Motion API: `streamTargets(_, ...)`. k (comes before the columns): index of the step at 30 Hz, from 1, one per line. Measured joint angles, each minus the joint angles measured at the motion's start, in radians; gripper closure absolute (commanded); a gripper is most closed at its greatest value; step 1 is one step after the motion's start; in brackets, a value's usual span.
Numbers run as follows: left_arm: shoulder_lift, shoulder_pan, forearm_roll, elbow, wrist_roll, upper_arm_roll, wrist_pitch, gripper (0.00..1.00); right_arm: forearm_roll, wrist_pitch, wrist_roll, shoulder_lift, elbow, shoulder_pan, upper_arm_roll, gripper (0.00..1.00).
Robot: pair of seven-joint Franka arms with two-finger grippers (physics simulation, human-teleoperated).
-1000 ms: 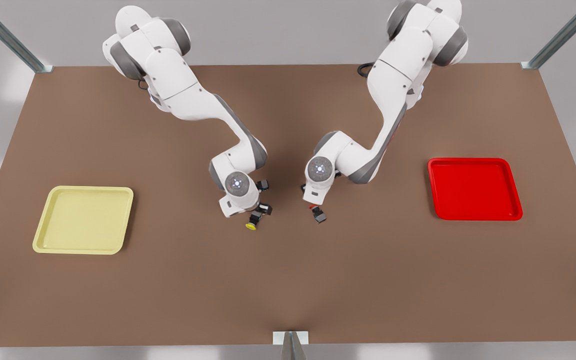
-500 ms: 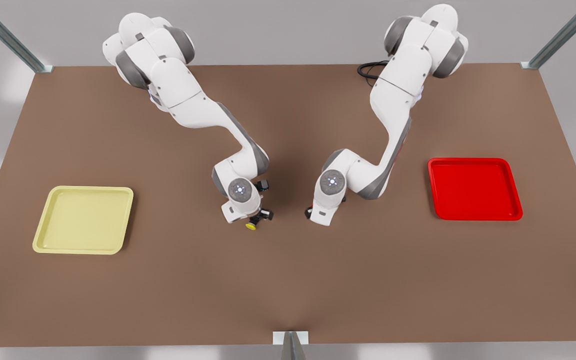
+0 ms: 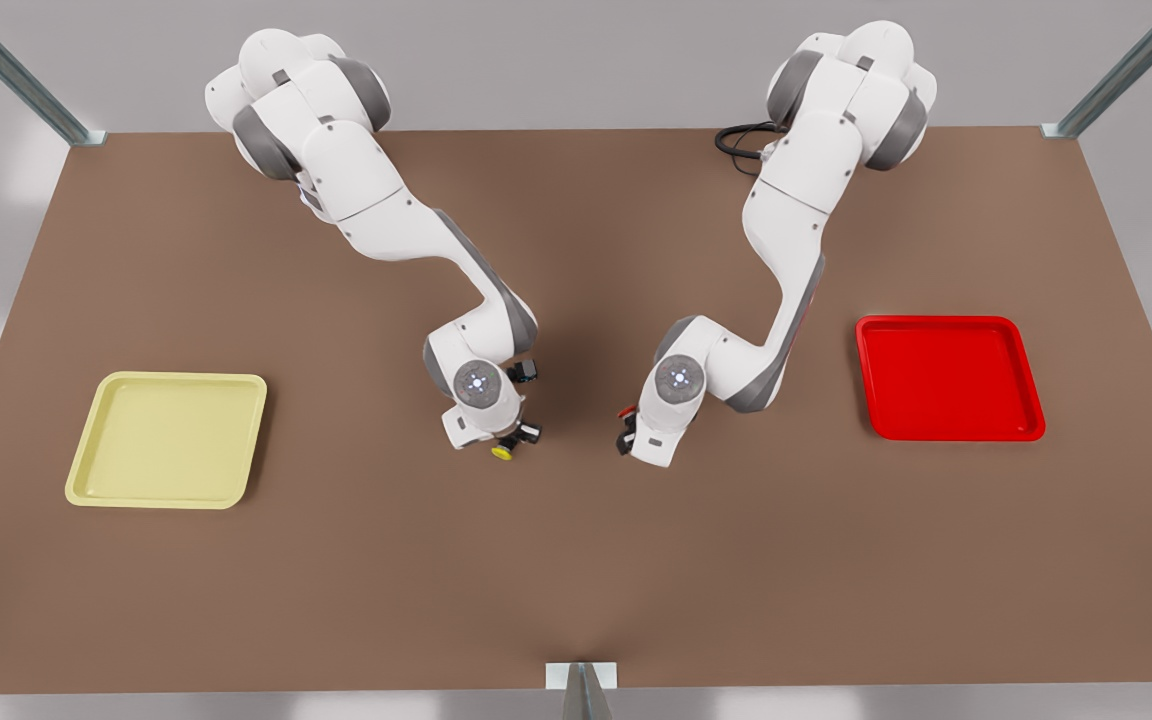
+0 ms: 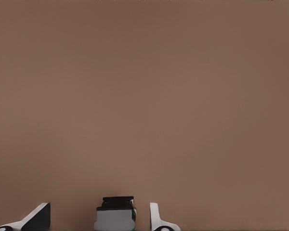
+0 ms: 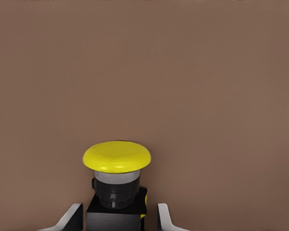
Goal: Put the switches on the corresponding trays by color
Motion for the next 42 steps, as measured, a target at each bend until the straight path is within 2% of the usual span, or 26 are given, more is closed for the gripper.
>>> streamTargets(24,0.038,-0.047,0.028,-0.012,-0.035,0.012,0.045,0.02,0.003,-0.003,-0.008,0.005,-0.001,0.002,-0.002,0.46)
streamTargets(26,0.038,-0.047,0.031,-0.012,-0.035,0.012,0.045,0.07,0.003,-0.006,-0.009,0.003,0.000,0.000,-0.002,0.46)
streamTargets(27,0.039,-0.047,0.032,-0.014,-0.035,0.012,0.045,0.17,0.003,-0.007,-0.009,0.003,0.000,0.000,-0.002,0.46)
streamTargets(28,0.039,-0.047,0.033,-0.014,-0.035,0.012,0.045,0.37,0.002,-0.008,-0.008,0.002,0.000,0.000,-0.002,0.46)
streamTargets(29,0.038,-0.046,0.033,-0.014,-0.035,0.012,0.045,0.41,0.002,-0.009,-0.008,0.000,0.000,-0.002,-0.002,0.46)
streamTargets(42,0.030,-0.041,0.038,-0.015,-0.030,0.012,0.042,0.42,-0.003,-0.008,-0.005,-0.017,0.000,-0.009,-0.003,0.46)
